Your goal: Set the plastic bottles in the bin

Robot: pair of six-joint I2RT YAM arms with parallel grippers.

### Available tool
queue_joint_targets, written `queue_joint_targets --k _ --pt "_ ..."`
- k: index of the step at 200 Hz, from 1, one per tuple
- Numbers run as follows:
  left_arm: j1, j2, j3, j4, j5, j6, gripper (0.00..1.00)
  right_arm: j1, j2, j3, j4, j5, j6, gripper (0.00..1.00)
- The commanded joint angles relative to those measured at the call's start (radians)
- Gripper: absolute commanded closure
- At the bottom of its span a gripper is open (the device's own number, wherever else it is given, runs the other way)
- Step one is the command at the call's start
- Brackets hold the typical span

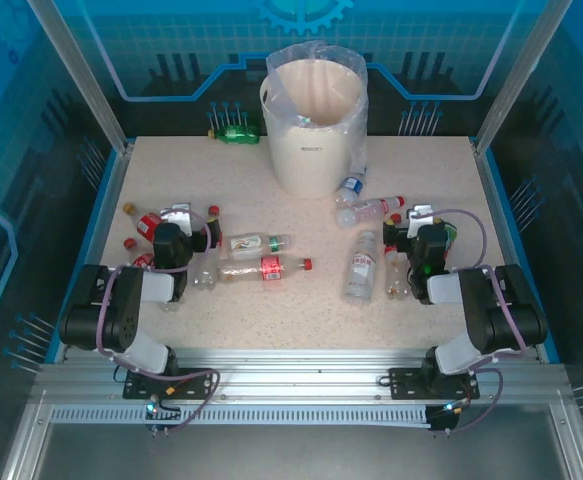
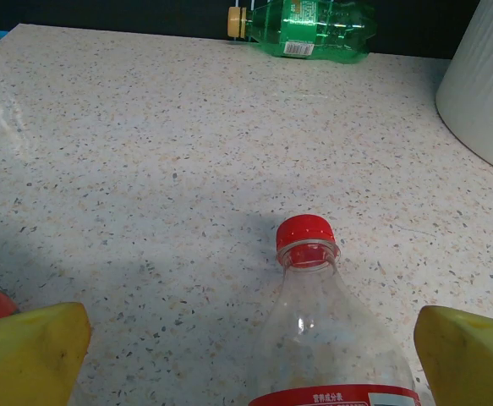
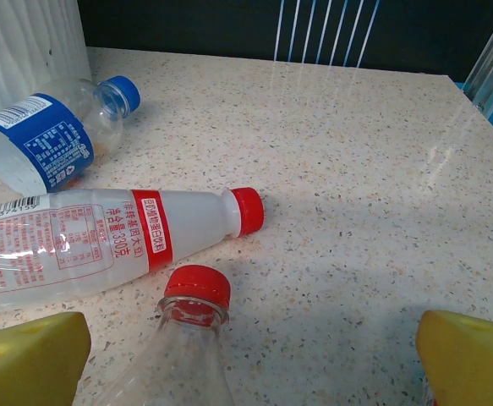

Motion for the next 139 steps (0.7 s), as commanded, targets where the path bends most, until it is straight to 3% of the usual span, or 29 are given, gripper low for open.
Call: queue_joint_targets --k 1,139 --pt "-0.006 0.007 -0.003 0.027 0.02 0.018 0.01 0.011 0.006 -0.004 0.037 0.012 0.009 0.0" --pt "-0.006 0.006 -0.002 0.023 0.023 0.017 0.01 0.008 0.005 -0.002 0.03 0.007 0.011 0.0"
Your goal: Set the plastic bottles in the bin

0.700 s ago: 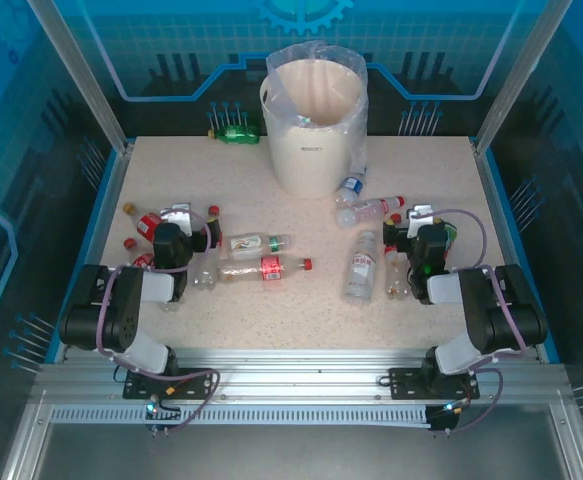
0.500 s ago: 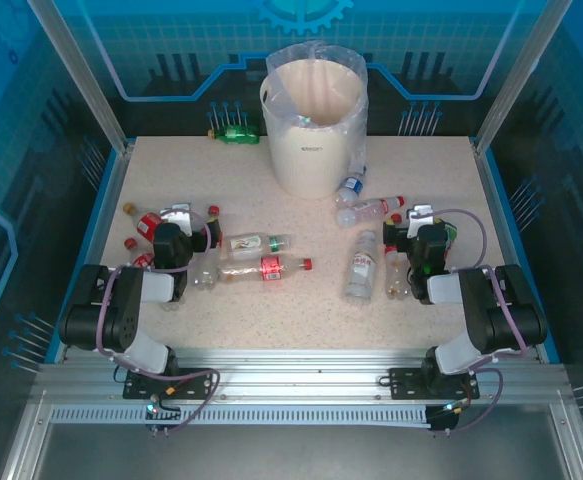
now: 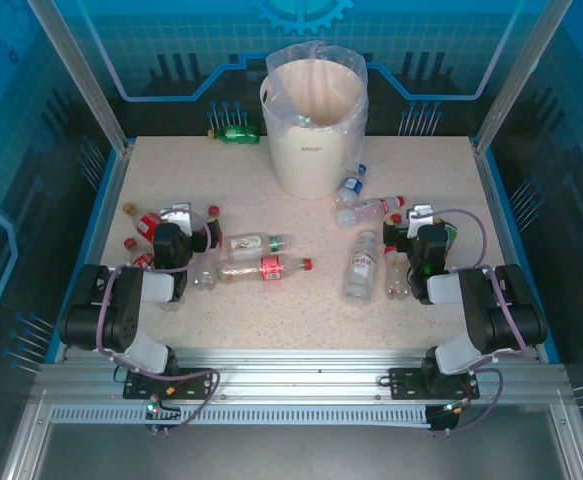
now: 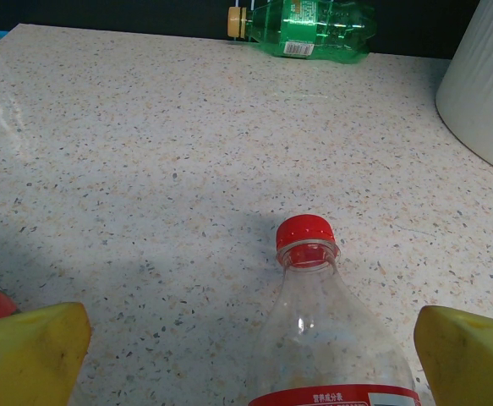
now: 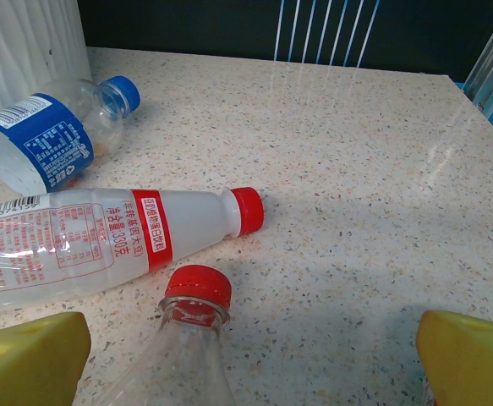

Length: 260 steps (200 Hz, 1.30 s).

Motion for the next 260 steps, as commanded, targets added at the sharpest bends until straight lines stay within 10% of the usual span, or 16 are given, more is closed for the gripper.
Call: queue_joint_targets --k 1,71,125,173,260 --pt "-0.006 0.006 -0.002 0.023 0.023 0.017 0.01 0.007 0.006 -0.001 0.031 0.007 0.012 0.0" --pt "-0.002 -0.015 0.018 -0.031 0.021 0.011 0.01 -0.004 -0.016 0.014 -0.013 -0.029 0.016 0.0" --pt "-0.014 -0.317 0.203 -0.566 -0.057 -0.084 0.01 -0.027 -0.315 0.324 -0.817 0.015 0.068 0.0" --pt "-0.038 -0.44 0.436 -1.143 -0.025 -0.235 0.01 -0.15 -0.284 0.696 -1.664 0.015 0.273 0.0" --pt "-0.204 -0.509 0.491 -1.3 0.223 -0.418 0.02 -0.236 -0.157 0.579 -1.607 -0.089 0.339 0.06"
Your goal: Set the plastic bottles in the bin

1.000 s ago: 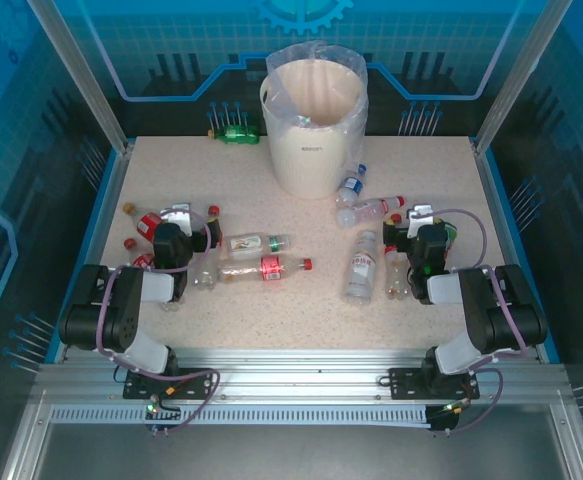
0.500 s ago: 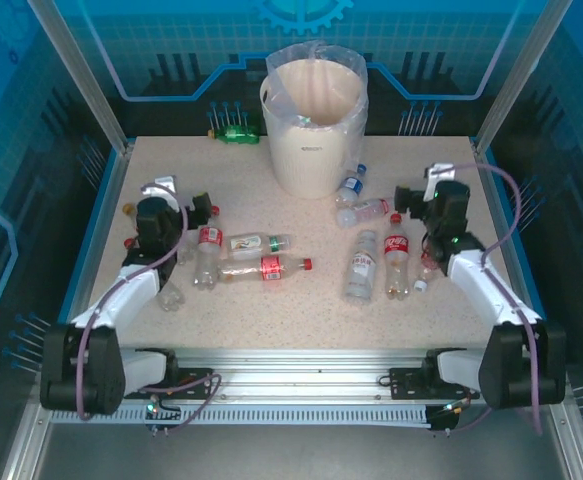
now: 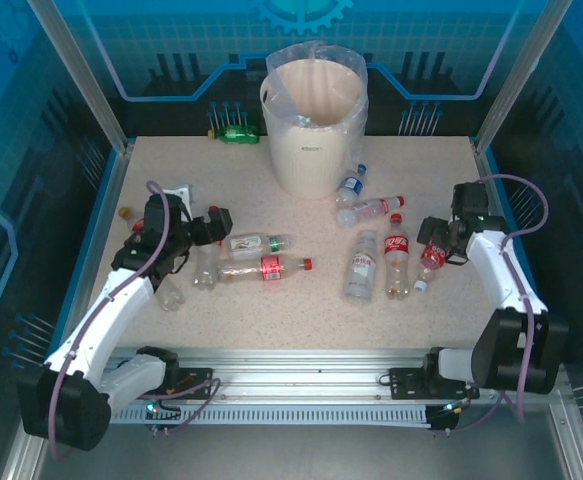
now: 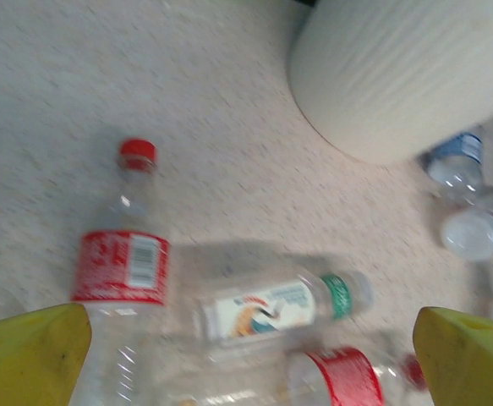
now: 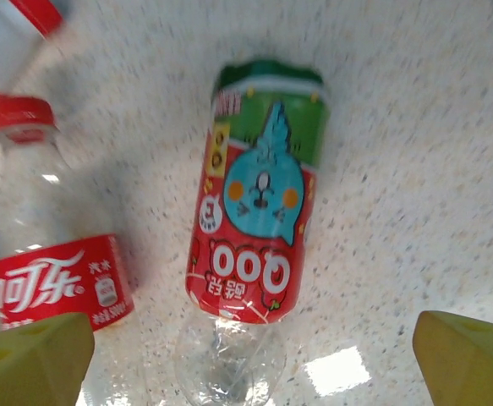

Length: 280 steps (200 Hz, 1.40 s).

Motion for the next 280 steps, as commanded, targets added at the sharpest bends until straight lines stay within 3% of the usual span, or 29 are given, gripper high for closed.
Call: queue_joint_targets --k 1,63,115,150,228,280 --pt "-0.023 0.0 0.052 -0.066 0.124 -0.073 0.02 -0.02 0.052 -0.025 0.001 -0.038 0.036 0.07" --pt "-0.027 0.017 0.116 -0.061 0.211 -0.113 0.03 -0.04 0.163 -0.079 0.131 -0.055 0.045 0.17" --pt "-0.026 0.054 0.221 -0.101 0.231 -0.097 0.03 -0.055 0.233 -0.088 0.203 -0.109 0.057 0.39" --pt "-0.026 0.096 0.301 -0.05 0.244 -0.132 0.05 -0.059 0.206 -0.092 0.21 -0.106 0.053 0.47" --pt "-0.023 0.477 0.675 0.145 0.3 -0.273 0.2 -0.066 0.077 -0.05 0.123 -0.124 0.016 0.64" --pt "-0.037 0.68 0.798 0.227 0.332 -0.359 0.36 -0.072 -0.077 0.106 0.001 -0.203 0.007 0.65"
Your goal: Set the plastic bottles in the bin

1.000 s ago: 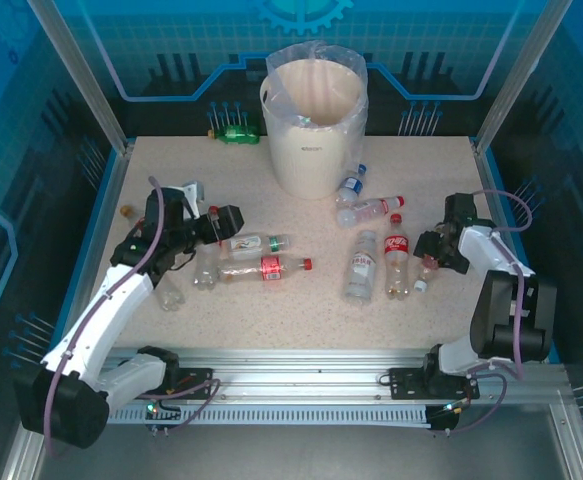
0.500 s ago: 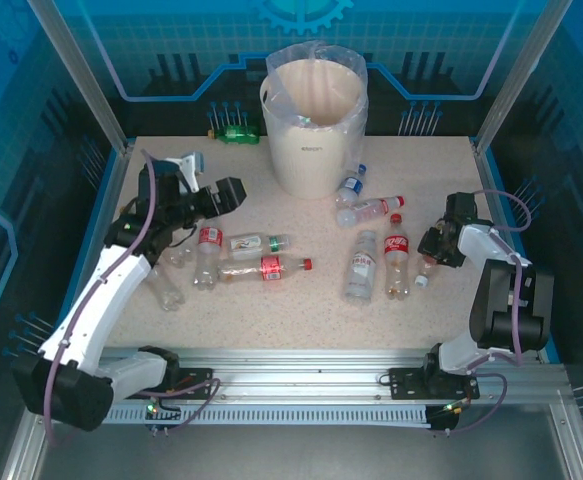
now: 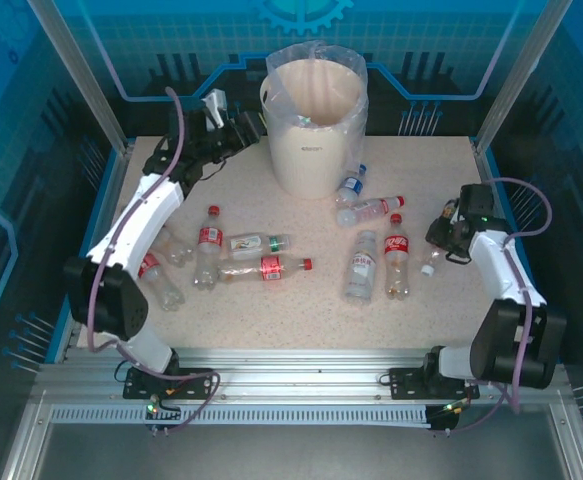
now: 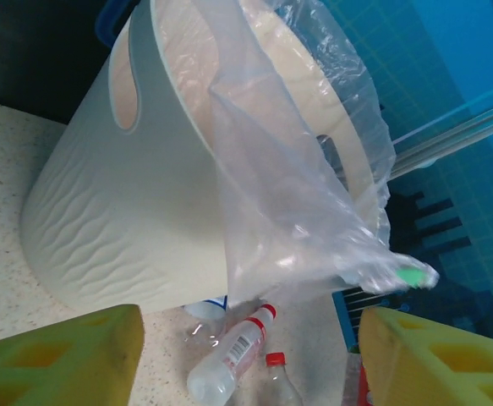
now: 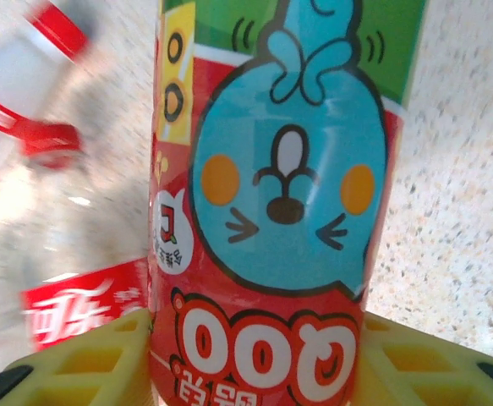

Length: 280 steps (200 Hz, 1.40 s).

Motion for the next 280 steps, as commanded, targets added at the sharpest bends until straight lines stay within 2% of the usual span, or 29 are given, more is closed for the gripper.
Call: queue_joint_targets --k 1,26,72,93,114,144,174,216,236,280 --pt "-0.014 0.052 0.04 0.064 0.038 -0.066 0.36 -0.015 -0.072 0.106 -0.08 -0.076 -0.018 0.65" --pt "-0.028 0.1 0.046 0.096 0.051 -0.085 0.39 -0.001 -0.112 0.212 -0.107 -0.185 -0.011 0.65" --pt "-0.046 0.141 0.052 0.148 0.077 -0.089 0.44 0.124 -0.094 0.456 -0.168 -0.225 -0.023 0.65" --pt "-0.047 0.163 0.075 0.15 0.085 -0.091 0.52 0.206 -0.058 0.557 -0.167 -0.228 -0.026 0.65" --pt "-0.046 0.176 0.084 0.155 0.086 -0.093 0.67 0.268 -0.015 0.626 -0.117 -0.273 -0.024 0.65" --pt "-0.043 0.203 0.1 0.171 0.107 -0.105 0.89 0.31 0.044 0.651 0.106 -0.431 0.035 0.69" --pt "-0.035 0.205 0.079 0.202 0.122 -0.124 1.0 0.33 0.11 0.605 0.454 -0.514 0.148 0.72" --pt "-0.013 0.184 0.001 0.261 0.134 -0.143 1.0 0.348 0.272 0.65 0.794 -0.533 0.293 0.72" --pt "-0.006 0.172 -0.027 0.272 0.135 -0.141 1.0 0.365 0.363 0.683 0.931 -0.504 0.296 0.72" --pt "0.005 0.153 -0.072 0.284 0.164 -0.127 1.0 0.412 0.567 0.779 1.106 -0.427 0.228 0.72"
